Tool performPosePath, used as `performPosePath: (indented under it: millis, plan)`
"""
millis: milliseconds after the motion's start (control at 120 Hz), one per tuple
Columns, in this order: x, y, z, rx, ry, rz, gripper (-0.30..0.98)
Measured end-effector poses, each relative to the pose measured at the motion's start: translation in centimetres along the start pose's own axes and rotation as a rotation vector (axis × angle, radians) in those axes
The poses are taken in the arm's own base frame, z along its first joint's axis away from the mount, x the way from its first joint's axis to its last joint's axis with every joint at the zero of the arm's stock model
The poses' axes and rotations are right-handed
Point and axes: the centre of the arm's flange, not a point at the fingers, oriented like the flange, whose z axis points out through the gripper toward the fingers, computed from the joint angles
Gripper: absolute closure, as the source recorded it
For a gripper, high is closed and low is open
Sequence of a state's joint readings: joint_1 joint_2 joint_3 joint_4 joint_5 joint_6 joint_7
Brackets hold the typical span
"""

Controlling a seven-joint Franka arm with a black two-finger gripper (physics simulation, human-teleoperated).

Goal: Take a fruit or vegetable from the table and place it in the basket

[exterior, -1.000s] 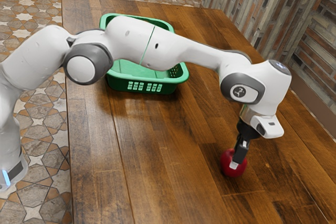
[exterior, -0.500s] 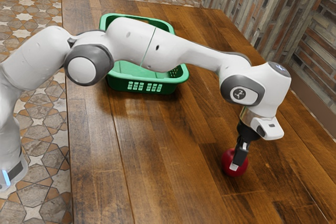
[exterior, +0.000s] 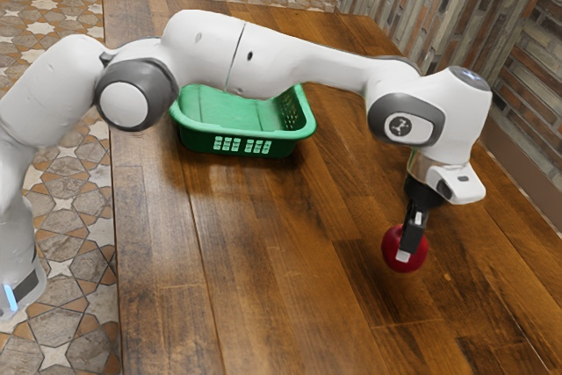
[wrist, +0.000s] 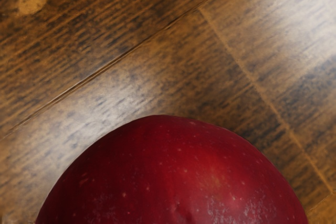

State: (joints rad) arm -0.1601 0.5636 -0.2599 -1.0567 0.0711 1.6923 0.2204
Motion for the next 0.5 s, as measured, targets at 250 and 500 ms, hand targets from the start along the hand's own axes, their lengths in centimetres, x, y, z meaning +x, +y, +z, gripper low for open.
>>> performPosePath:
  millis: [250, 500]
  plan:
    - [-5.6, -0.9, -14.1, 0.106, 0.099, -0.063, 0.15]
    - [-12.3, -7.5, -15.1, 0.121, -0.015, -0.235, 0.15]
